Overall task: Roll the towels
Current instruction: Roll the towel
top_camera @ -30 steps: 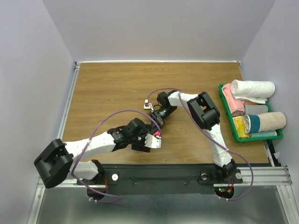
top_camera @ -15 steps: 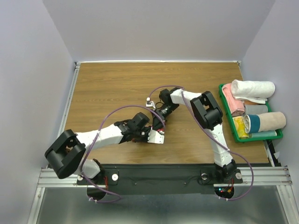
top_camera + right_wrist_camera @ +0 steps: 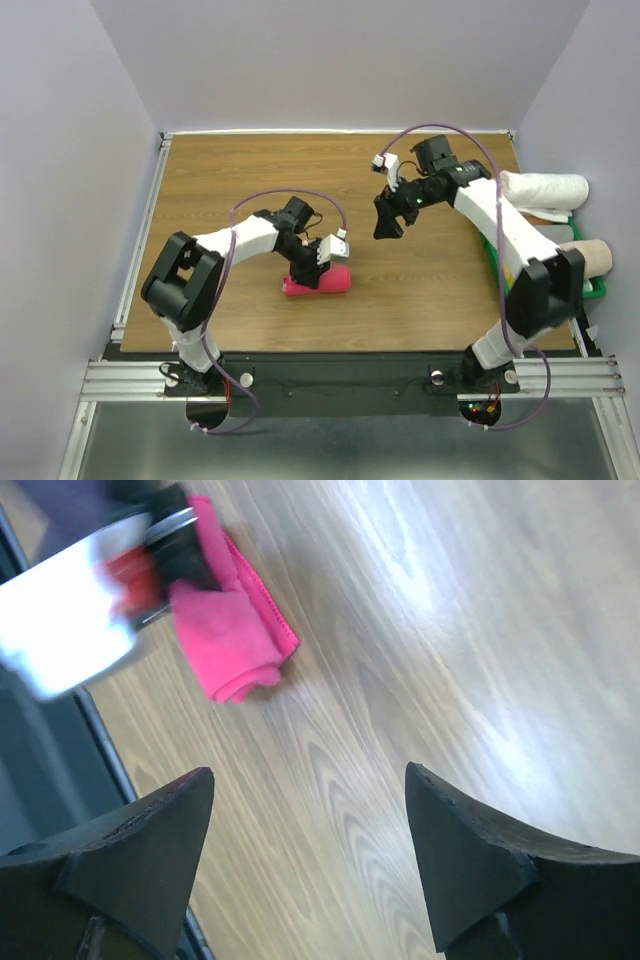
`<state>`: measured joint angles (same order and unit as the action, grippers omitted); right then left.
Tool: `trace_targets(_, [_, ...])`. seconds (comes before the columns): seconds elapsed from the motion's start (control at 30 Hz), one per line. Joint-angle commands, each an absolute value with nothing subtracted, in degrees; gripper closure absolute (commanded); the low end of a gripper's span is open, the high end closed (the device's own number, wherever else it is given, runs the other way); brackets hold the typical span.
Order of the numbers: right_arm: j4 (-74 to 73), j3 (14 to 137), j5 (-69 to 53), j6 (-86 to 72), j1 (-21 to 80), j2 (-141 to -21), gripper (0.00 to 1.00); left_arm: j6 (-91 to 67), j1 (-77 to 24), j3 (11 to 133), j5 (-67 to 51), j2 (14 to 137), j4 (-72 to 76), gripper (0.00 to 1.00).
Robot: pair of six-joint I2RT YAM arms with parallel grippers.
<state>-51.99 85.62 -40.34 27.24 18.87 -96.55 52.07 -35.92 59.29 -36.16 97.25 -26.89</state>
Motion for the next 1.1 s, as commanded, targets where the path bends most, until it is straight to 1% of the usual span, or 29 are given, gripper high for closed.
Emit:
trace_targets(0.0, [-47.46, 79.82, -32.35, 29.97, 20.74, -87.73, 0.19, 52.47, -33.23, 61.16, -43.31, 106.85, -38.82, 0.82])
trace_targets(0.1, [-47.29, 76.57, -29.8, 30.15, 22.93, -83.16, 0.24, 54.31, -31.82, 65.91, -46.65, 111.86, -43.93, 0.82])
trace_targets(0.2, [-44.83, 73.32, -24.62, 29.1, 28.37, -80.34, 0.28, 55.72, -30.59, 69.6, -48.33, 115.82, -47.27, 0.82])
trace_targets(0.27, [-41.32, 71.12, -17.96, 28.39, 34.87, -79.54, 0.34, 55.81, -29.8, 71.01, -48.95, 117.24, -48.33, 0.82])
trace_targets(0.33, [-38.69, 68.31, -13.21, 27.43, 39.44, -79.1, 0.36, 57.04, -28.66, 71.98, -50.27, 119.7, -49.83, 0.82])
trace_targets(0.37, [-35.97, 67.51, -9.36, 27.16, 43.47, -79.01, 0.37, 57.56, -28.3, 72.77, -50.62, 120.84, -50.88, 0.82])
trace_targets(0.4, [-34.82, 66.98, -7.75, 27.16, 45.42, -79.45, 0.37, 57.66, -27.95, 73.03, -51.41, 121.28, -51.32, 0.82])
trace_targets(0.5, [-30.25, 65.22, -2.73, 26.89, 52.1, -80.77, 0.36, 58.53, -27.25, 73.83, -51.77, 122.87, -52.73, 0.82])
trace_targets(0.57, [-27.17, 63.99, -0.37, 27.51, 56.31, -82.78, 0.31, 58.71, -26.9, 73.74, -51.42, 123.74, -53.0, 0.82])
trace_targets(0.63, [-23.05, 62.76, 4.81, 28.38, 59.74, -84.89, 0.28, 59.67, -26.54, 74.0, -51.5, 124.54, -53.7, 0.82])
trace_targets(0.7, [-20.75, 61.27, 6.41, 29.53, 61.25, -86.13, 0.25, 60.55, -26.19, 74.18, -52.38, 125.59, -54.93, 0.81])
trace_targets(0.73, [-19.18, 60.91, 6.07, 29.62, 61.96, -87.0, 0.22, 61.08, -26.1, 74.53, -52.64, 125.77, -55.19, 0.81])
trace_targets(0.83, [-17.94, 60.47, 4.75, 29.88, 62.58, -89.56, 0.19, 61.79, -25.84, 75.06, -53.43, 126.47, -56.42, 0.81])
trace_targets(1.07, [-12.84, 57.31, 7.46, 32.08, 65.65, -91.58, 0.16, 64.15, -25.66, 76.29, -54.67, 127.7, -59.58, 0.81])
